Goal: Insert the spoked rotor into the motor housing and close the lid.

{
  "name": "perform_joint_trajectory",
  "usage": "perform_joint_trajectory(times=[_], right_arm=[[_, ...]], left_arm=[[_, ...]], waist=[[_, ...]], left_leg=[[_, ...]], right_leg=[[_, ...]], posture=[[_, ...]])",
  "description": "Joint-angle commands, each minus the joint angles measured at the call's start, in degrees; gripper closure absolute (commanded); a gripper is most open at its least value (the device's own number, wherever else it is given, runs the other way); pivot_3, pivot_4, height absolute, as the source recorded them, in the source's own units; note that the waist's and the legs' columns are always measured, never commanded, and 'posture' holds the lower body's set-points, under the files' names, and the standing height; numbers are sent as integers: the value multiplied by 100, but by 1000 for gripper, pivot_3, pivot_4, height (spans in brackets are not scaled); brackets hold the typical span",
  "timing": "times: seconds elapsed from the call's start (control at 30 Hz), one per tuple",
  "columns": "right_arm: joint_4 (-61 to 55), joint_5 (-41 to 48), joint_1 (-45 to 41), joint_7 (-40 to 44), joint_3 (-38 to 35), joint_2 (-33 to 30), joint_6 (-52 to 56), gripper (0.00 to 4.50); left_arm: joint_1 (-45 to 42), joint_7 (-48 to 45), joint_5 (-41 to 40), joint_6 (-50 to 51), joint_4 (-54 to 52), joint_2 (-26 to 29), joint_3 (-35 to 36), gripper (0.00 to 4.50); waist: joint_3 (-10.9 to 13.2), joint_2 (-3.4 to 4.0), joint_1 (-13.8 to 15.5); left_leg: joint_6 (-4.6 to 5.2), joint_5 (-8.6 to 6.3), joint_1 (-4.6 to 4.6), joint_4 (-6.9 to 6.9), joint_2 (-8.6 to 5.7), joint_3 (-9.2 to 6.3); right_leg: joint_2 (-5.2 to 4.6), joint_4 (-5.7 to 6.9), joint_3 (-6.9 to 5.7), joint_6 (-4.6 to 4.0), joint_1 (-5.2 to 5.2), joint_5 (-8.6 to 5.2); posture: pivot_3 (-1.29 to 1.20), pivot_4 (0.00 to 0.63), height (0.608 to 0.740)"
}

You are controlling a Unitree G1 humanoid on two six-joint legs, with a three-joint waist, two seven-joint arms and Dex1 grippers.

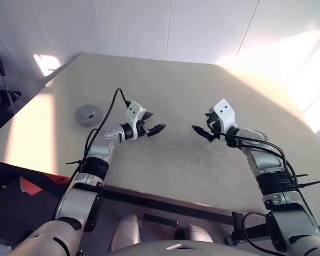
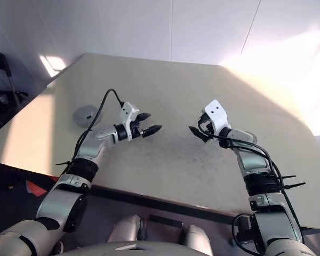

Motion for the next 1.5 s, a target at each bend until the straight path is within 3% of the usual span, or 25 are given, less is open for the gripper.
perform_joint_trajectory(times=[0.03, 1.5], right_arm=[[7, -19, -223, -39, -75, 8, -120, 489], [317, -101, -427, -413, -117, 235, -385, 489]], left_arm=[[-42, 12, -19, -87, -215, 60, 92, 157], [-139, 45, -4, -43, -176, 7, 63, 157]], waist=[[0, 0, -1], [2, 2, -4]], left_leg=[[0, 0, 0, 0, 0, 0], [0, -1, -5, -14, 0, 2]], right_leg=[[0, 0, 0, 0, 0, 0], [0, -15, 0, 0, -5, 0]], posture=[[0, 0, 740], [0, 0, 740]])
